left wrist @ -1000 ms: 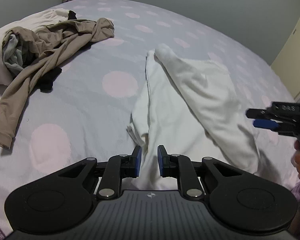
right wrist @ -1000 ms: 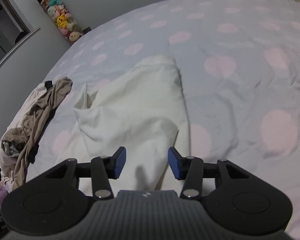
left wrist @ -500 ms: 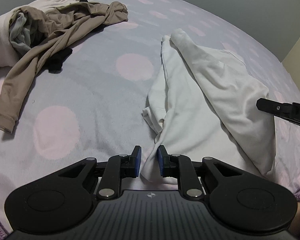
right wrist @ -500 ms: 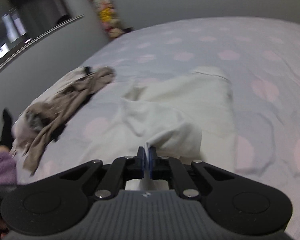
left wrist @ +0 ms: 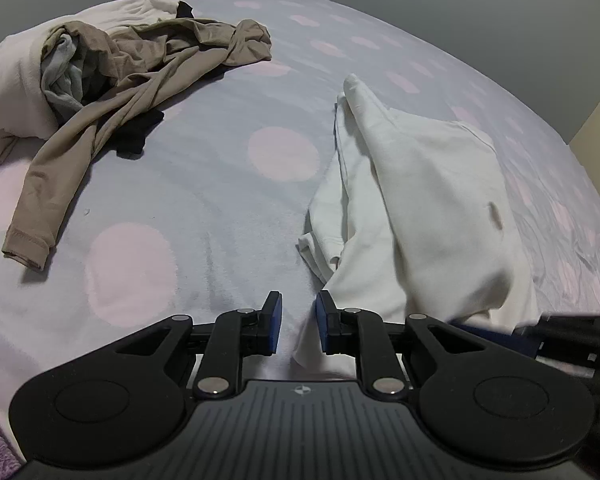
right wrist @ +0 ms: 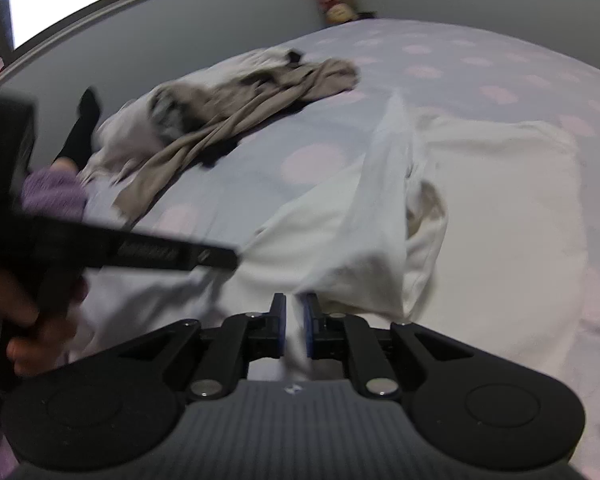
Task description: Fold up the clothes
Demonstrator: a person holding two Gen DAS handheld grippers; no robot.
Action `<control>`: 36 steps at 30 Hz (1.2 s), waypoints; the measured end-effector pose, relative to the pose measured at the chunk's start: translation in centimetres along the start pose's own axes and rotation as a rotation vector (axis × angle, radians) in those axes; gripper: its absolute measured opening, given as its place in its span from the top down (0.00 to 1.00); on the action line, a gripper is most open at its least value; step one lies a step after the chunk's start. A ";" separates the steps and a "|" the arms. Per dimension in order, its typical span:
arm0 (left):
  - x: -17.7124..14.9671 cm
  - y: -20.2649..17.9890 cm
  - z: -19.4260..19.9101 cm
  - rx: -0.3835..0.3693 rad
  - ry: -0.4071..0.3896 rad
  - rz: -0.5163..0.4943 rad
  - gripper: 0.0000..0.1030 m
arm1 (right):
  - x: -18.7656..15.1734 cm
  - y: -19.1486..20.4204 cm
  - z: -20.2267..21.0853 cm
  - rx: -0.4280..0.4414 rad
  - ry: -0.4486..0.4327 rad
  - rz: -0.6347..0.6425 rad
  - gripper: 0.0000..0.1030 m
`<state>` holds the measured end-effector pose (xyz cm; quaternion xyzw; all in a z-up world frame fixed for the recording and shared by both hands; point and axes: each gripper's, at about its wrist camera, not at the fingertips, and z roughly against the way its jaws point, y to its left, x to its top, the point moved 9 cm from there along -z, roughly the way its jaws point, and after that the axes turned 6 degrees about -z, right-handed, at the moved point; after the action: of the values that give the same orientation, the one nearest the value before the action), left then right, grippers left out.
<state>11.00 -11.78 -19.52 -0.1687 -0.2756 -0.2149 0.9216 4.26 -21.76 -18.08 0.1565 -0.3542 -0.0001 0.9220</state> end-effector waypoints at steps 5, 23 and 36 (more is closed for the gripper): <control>-0.1 0.3 0.0 -0.001 0.002 0.009 0.83 | -0.8 1.1 0.2 0.014 0.015 0.047 0.88; 0.1 -0.3 0.3 0.004 -0.015 -0.045 0.83 | 2.3 -5.2 3.4 -0.200 -0.163 -0.082 0.55; 0.0 0.0 0.0 -0.007 -0.005 -0.024 0.83 | 2.1 -5.9 1.3 -0.140 -0.145 -0.194 0.49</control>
<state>10.95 -11.75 -19.53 -0.1690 -0.2791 -0.2266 0.9177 5.66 -28.01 -17.48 0.1249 -0.4023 -0.1254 0.8983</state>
